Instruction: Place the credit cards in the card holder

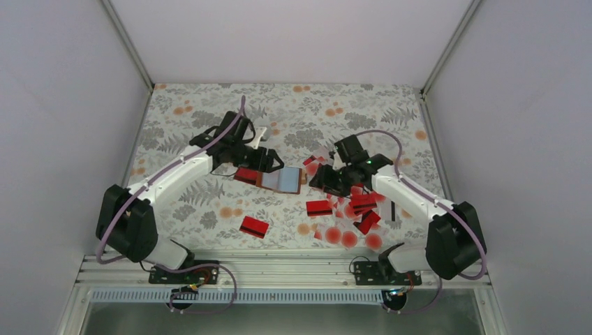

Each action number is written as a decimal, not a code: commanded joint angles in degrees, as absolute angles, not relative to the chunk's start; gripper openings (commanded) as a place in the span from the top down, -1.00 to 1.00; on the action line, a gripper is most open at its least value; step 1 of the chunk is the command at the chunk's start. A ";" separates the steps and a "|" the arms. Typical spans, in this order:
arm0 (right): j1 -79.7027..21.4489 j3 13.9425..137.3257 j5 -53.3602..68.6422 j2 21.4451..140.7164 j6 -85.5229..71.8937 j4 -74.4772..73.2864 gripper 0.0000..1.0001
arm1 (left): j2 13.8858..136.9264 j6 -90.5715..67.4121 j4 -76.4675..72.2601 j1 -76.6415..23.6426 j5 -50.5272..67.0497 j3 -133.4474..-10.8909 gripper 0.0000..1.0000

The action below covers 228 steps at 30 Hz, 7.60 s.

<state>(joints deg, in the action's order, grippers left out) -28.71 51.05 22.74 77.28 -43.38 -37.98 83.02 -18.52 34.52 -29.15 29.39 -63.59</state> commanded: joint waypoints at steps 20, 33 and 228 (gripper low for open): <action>-41.28 66.85 25.37 87.33 -35.22 -35.17 -0.12 | 91.76 -27.15 28.78 -28.49 41.07 -71.53 -0.40; -41.48 71.65 25.10 89.90 -34.31 -36.36 -0.12 | 92.02 -28.13 27.47 -29.89 41.22 -70.54 0.49; -28.75 61.88 41.30 110.41 -35.67 -15.39 -0.03 | 104.87 -20.17 16.79 -21.21 40.61 -61.33 0.95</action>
<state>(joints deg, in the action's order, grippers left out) -28.38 63.44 41.95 109.03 -36.38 -17.10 104.16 -21.41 18.46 -21.58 39.33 -62.04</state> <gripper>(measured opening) 0.518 0.027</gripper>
